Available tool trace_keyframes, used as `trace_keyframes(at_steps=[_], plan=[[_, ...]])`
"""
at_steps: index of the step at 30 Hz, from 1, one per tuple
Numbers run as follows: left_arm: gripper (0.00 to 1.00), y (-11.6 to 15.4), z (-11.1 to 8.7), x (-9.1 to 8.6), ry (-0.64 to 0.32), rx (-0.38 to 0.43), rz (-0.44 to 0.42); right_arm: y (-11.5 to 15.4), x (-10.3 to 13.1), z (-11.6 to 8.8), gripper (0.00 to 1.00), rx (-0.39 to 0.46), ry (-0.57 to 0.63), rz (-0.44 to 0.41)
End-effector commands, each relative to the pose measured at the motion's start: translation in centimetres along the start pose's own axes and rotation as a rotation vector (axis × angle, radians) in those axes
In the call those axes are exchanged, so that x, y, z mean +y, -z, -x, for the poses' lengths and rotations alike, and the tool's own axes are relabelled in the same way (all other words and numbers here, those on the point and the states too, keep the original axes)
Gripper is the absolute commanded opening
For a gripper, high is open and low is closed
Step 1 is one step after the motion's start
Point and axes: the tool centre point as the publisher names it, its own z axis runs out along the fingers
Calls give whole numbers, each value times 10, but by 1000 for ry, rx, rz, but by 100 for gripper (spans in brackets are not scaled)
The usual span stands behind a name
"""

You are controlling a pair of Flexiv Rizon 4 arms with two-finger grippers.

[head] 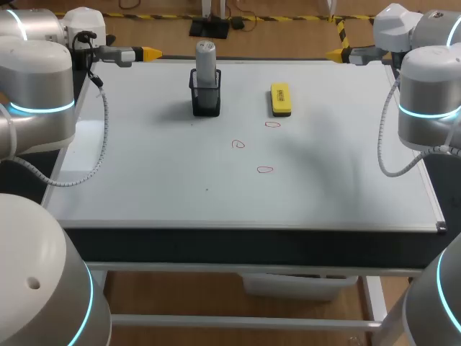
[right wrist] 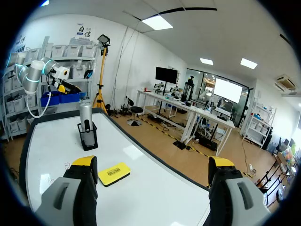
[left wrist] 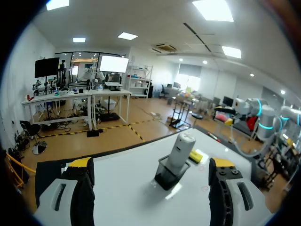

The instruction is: Pick up the inspection probe, press it on each red-marked spot on the whiteboard one by one, put down the probe, pick up the eraser, and wipe off all the red marks.

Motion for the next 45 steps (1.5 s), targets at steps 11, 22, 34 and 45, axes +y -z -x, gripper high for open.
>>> trace_keyframes(at_steps=[11,22,34,45], plan=[[100,-1,1,1,-1,1,-6,0,0,1,100,1,0,-1],[100,-1,1,1,-1,1,-6,0,0,1,100,1,0,-1],[100,-33,-14,15,-159,385,-64,0,0,1,100,1,0,-1],[100,-73,-41,19,-238,701,-213,0,0,1,100,1,0,-1]])
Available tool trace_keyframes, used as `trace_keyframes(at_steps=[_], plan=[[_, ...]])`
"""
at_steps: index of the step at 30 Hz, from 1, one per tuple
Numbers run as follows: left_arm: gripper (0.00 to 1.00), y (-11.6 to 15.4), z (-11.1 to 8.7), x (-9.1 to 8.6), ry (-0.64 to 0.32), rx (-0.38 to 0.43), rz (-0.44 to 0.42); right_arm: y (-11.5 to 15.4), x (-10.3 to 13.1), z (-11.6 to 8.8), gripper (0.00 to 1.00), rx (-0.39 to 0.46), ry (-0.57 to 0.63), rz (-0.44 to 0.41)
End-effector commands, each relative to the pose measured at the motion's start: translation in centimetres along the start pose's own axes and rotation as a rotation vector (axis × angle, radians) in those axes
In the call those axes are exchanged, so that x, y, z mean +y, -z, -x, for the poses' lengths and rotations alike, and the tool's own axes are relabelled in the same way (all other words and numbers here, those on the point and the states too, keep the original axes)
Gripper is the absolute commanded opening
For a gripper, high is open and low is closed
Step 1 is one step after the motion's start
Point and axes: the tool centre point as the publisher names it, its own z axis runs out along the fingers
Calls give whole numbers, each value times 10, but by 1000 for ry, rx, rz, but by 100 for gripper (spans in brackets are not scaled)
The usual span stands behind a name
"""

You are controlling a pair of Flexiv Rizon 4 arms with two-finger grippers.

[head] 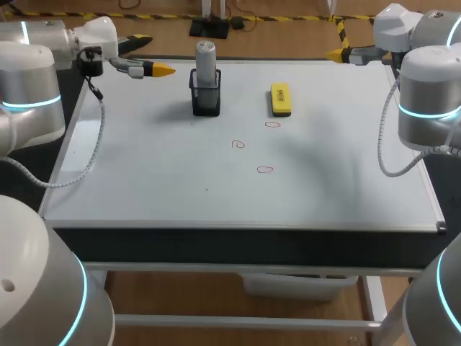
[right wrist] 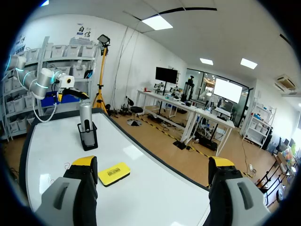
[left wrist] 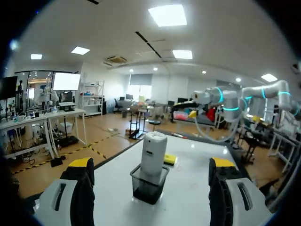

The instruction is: Pick up the inspection probe, press it on each red-marked spot on the whiteboard one by one, put down the probe, pick up the eraser, and wipe off all the red marks.

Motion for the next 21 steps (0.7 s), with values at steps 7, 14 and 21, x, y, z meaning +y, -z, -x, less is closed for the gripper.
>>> trace_keyframes(at_steps=[7,14,21], plan=[[100,-41,7,12,-43,324,-142,0,0,1,100,1,0,-1],[100,-65,-2,14,-33,355,-120,0,0,1,100,1,0,-1],[100,-89,-4,21,-20,396,-100,0,0,1,100,1,0,-1]])
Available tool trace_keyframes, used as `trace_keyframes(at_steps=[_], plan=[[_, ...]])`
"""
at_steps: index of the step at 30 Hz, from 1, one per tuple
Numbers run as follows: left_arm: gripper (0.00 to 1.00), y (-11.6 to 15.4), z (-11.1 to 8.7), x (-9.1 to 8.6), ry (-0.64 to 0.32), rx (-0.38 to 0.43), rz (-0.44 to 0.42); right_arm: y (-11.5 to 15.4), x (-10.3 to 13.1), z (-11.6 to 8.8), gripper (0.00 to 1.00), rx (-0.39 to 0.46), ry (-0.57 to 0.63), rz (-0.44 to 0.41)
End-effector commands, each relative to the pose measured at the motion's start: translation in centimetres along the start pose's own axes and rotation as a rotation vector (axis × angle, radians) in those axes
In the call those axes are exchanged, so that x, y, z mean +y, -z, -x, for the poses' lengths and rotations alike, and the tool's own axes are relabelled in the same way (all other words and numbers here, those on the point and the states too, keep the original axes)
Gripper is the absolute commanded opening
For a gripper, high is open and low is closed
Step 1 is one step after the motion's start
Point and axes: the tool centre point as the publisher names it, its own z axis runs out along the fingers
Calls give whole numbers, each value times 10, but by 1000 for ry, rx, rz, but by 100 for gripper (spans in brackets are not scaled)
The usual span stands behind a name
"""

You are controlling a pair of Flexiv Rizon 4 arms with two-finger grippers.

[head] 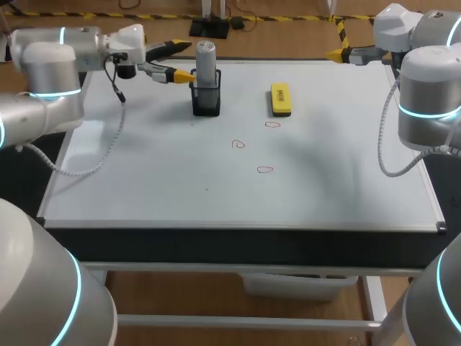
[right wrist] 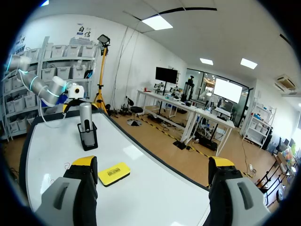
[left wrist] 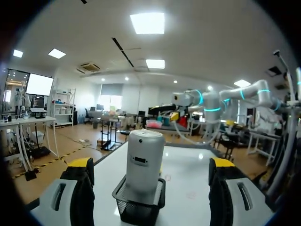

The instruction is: Pick up the inspection probe, press it on each red-marked spot on the whiteboard one by one, put down the probe, pick up the eraser, and wipe off all the red marks.

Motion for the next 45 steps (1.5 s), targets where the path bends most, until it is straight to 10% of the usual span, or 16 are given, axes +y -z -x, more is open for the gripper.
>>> trace_keyframes(at_steps=[1,41,44,45], plan=[[100,-15,9,2,2,109,-8,0,0,1,100,1,0,-1],[100,-62,7,12,47,71,19,0,0,1,100,1,0,-1],[74,-61,8,13,52,66,12,0,0,1,100,1,0,-1],[51,-61,8,13,52,65,12,0,0,1,100,1,0,-1]])
